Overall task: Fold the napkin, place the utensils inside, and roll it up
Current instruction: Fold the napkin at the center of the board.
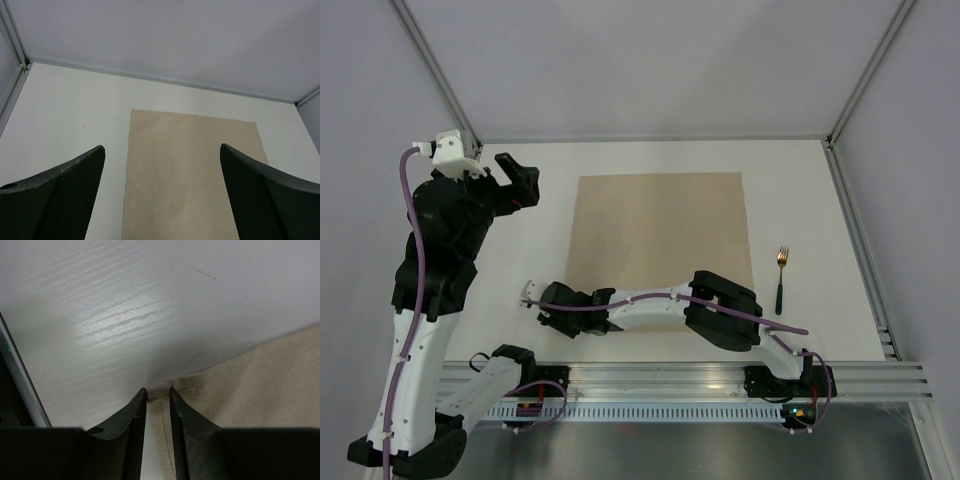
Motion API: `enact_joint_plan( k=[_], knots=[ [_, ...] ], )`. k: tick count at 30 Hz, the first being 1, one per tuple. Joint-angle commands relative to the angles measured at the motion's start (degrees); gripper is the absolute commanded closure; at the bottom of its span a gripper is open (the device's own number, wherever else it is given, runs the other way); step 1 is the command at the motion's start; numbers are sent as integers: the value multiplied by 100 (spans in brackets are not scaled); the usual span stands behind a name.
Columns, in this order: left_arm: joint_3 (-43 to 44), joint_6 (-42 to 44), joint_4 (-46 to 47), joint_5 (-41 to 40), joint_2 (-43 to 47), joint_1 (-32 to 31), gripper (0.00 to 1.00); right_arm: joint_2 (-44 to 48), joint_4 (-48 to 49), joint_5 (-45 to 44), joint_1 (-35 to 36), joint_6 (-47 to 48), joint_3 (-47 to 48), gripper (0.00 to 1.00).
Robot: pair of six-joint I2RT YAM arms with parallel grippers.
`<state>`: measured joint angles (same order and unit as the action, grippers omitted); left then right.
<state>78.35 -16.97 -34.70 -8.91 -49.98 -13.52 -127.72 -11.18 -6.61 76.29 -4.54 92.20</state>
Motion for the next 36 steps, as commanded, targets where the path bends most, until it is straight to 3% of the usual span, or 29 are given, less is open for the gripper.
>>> enact_joint_plan(
  k=[1, 6, 15, 36],
  knots=[
    [-21, 247, -64, -41, 41, 16, 0, -157, -139, -253, 26, -30, 245, 71],
    [-47, 256, -72, -59, 58, 16, 0, -43, -191, -332, 26, 49, 254, 89],
    [-39, 229, -63, -85, 49, 16, 0, 440, -402, -86, 35, 111, 404, 99],
    [-30, 89, 7, 56, 120, 16, 0, 1943, -420, -385, -202, 831, -492, 100]
  ],
)
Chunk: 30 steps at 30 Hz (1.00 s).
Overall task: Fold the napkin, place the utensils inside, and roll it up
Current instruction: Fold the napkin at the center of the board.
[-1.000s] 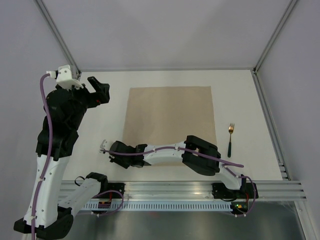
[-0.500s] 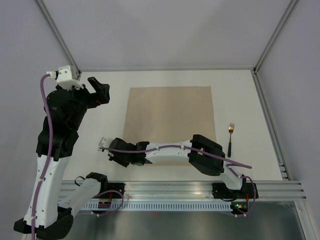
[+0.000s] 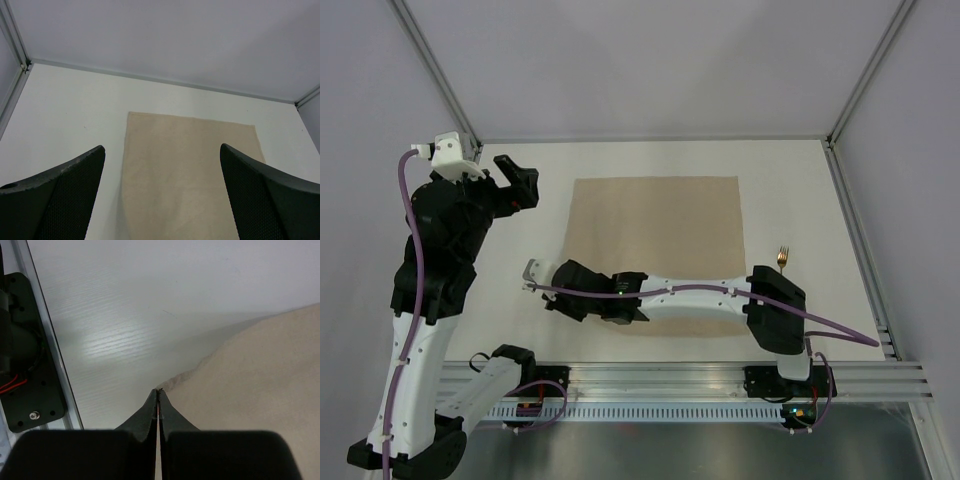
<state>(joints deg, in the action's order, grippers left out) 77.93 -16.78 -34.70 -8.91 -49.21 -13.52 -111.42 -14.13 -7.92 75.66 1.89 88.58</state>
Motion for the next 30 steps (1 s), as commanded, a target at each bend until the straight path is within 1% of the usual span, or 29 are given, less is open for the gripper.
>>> enact_joint_plan(
  k=[1, 4, 17, 25, 30],
  knots=[
    [12, 52, 7, 64, 43, 16, 0, 357, -116, -254, -235, 198, -226, 100],
    [29, 34, 51, 91, 43, 16, 0, 559, -81, -315, -393, 294, -437, 100],
    [-173, -168, 358, 240, -115, 16, 0, 1095, 33, -297, -1940, 672, -1070, 100],
    [-287, -291, 534, 354, -229, 16, 0, 1122, 279, -289, -2923, 953, -1307, 100],
    [-393, -326, 657, 398, -273, 16, 0, 991, 428, -315, -3399, 1111, -1325, 100]
  ],
)
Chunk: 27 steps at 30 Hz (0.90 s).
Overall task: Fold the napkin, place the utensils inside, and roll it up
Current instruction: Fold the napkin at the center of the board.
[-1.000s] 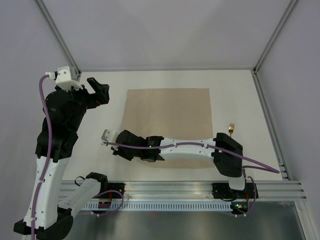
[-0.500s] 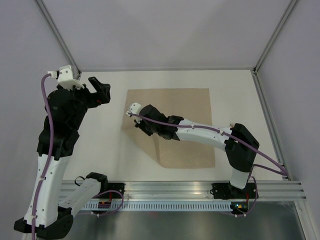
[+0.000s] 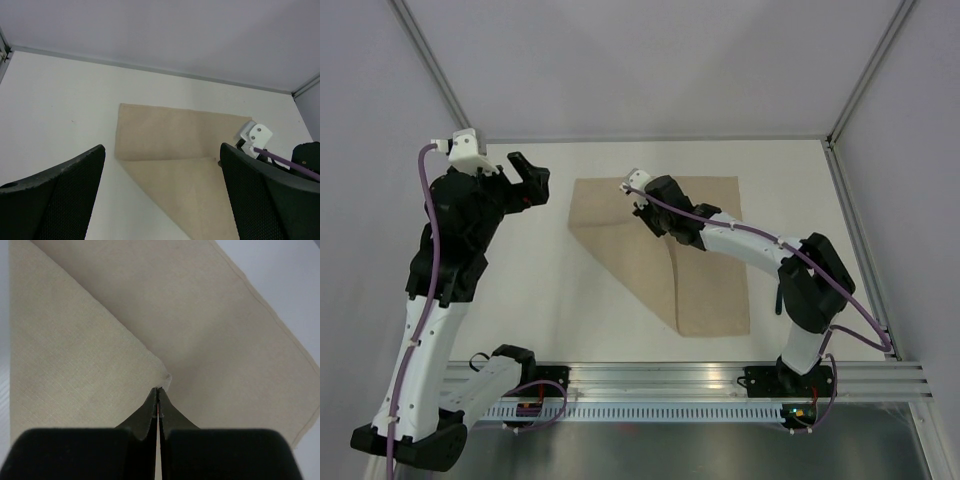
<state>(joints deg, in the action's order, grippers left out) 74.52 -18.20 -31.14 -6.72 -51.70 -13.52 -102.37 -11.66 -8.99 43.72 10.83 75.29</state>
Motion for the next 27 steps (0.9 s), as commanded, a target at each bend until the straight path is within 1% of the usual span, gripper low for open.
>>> enact_joint_plan(
  k=[1, 16, 21, 27],
  knots=[
    [-60, -184, 310, 189, -15, 16, 0, 59, 190, -182, -372, 218, 21, 100],
    [-192, -184, 450, 241, -86, 16, 0, -556, 507, -173, -1647, 367, 171, 100],
    [-201, -184, 451, 250, -112, 16, 0, -679, 603, -164, -1955, 376, 232, 100],
    [-192, -193, 468, 259, -130, 16, 0, -785, 665, -173, -2166, 376, 337, 99]
  ],
)
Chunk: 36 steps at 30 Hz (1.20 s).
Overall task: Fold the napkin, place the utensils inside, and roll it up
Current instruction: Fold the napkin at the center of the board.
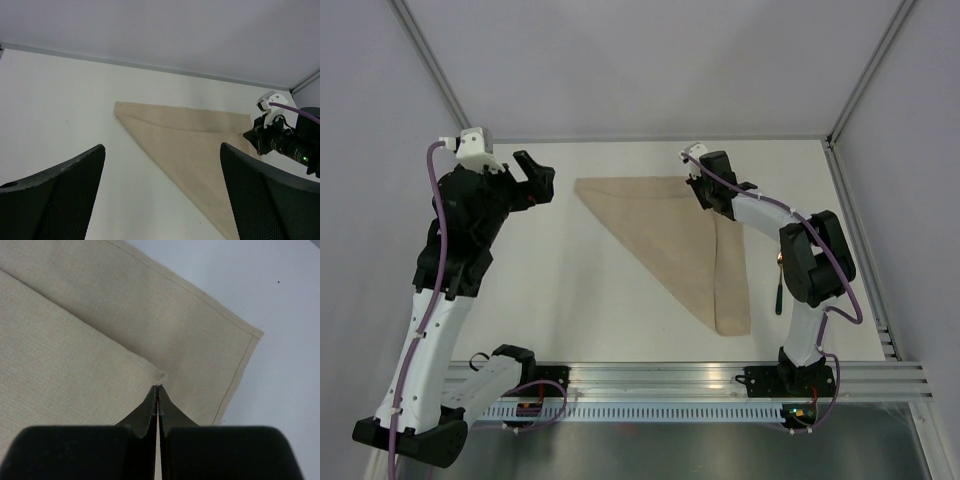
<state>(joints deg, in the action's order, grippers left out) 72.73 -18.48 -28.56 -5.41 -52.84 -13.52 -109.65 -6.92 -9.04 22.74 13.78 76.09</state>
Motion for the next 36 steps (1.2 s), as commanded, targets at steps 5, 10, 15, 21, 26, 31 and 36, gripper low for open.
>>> enact_joint_plan(
  k=[5, 10, 15, 21, 26, 31, 36],
  knots=[
    [4, -156, 219, 137, -51, 16, 0, -153, 191, -177, -252, 55, 415, 100],
    [4, -147, 219, 128, -60, 16, 0, -250, 182, -177, -411, 63, 617, 100],
    [4, -138, 219, 119, -60, 16, 0, -382, 164, -212, -490, 81, 740, 99],
    [13, -130, 219, 128, -95, 16, 0, -496, 147, -248, -604, 98, 907, 100],
    [13, -121, 219, 119, -95, 16, 0, -610, 112, -265, -692, 90, 1030, 100],
    [13, -112, 236, 119, -121, 16, 0, -698, 85, -274, -745, 72, 1153, 100],
    [13, -103, 228, 110, -130, 16, 0, -751, 94, -309, -789, 72, 1197, 100]
  ],
)
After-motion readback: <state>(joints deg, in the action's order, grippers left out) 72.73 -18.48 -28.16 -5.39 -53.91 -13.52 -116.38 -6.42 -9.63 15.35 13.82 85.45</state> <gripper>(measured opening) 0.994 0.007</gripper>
